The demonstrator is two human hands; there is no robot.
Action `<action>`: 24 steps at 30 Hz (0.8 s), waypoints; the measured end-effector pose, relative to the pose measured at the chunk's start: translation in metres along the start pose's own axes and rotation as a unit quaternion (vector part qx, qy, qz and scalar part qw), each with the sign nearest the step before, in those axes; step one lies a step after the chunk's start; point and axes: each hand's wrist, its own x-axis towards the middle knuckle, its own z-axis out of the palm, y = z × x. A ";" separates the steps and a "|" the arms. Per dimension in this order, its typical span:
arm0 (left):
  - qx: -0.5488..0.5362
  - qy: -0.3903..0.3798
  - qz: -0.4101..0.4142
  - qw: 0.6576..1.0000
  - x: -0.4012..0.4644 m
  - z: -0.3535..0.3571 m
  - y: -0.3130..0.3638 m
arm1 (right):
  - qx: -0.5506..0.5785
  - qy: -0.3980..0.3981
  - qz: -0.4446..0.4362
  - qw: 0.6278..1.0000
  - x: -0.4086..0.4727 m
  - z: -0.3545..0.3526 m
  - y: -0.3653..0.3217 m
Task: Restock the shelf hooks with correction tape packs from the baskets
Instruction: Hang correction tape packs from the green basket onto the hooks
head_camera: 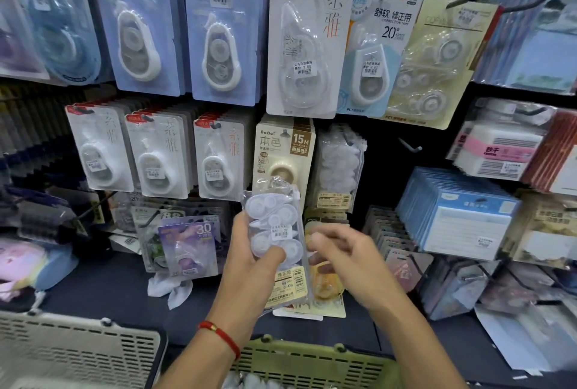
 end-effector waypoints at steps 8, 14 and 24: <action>0.003 -0.023 -0.017 1.000 0.003 0.003 -0.009 | 0.053 0.011 -0.080 0.995 -0.004 0.009 -0.006; -0.012 -0.071 -0.020 0.997 -0.007 0.013 -0.007 | 0.085 0.179 -0.113 0.974 -0.001 0.000 -0.012; -0.066 -0.087 0.001 0.994 -0.010 0.020 0.004 | 0.117 0.175 -0.102 0.972 0.000 -0.011 -0.024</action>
